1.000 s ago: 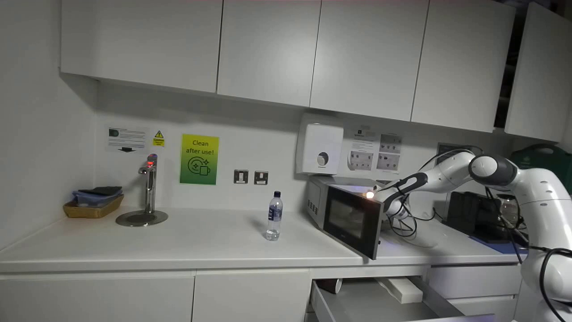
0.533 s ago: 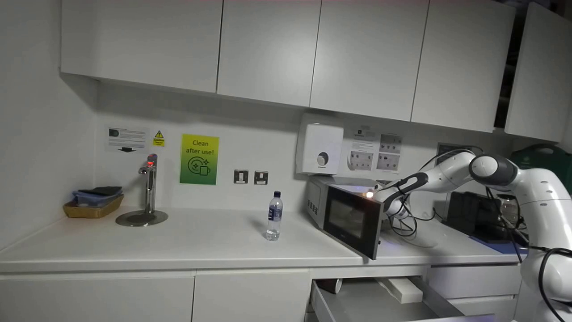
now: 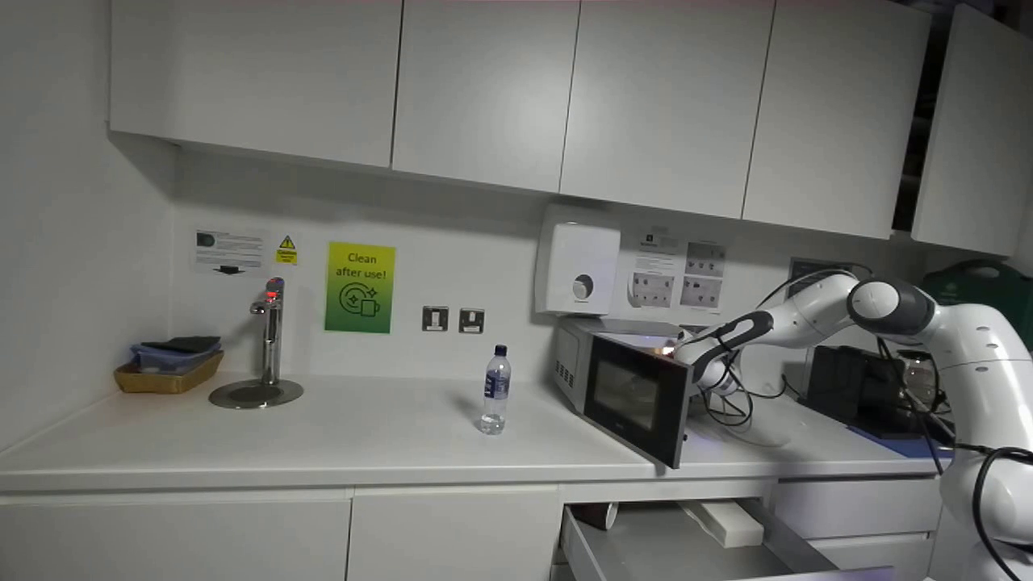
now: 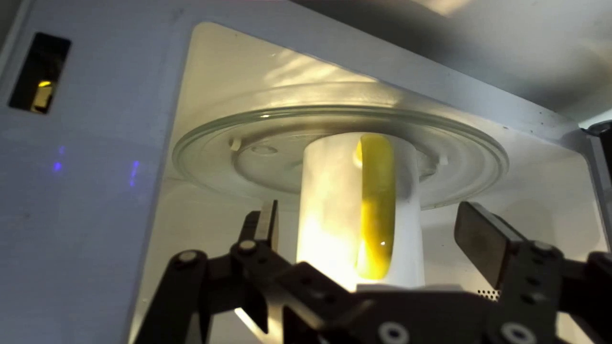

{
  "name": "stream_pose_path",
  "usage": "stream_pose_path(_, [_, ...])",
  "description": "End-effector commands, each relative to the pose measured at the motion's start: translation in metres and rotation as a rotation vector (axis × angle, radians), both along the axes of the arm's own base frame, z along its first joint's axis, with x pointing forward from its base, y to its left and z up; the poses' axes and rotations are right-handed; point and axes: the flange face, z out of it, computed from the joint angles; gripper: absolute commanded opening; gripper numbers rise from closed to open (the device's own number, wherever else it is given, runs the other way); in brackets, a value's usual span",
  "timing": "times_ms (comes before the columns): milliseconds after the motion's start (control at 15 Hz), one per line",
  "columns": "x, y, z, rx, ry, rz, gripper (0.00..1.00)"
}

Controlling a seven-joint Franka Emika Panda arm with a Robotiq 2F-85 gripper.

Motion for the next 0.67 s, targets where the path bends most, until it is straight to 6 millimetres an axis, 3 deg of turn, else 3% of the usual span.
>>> stream_pose_path(0, [-0.001, 0.006, 0.007, 0.010, -0.034, -0.011, 1.00])
stream_pose_path(333, [-0.003, 0.016, 0.011, 0.001, -0.040, 0.002, 1.00])
stream_pose_path(600, [-0.005, 0.016, 0.018, -0.012, -0.054, -0.002, 0.94])
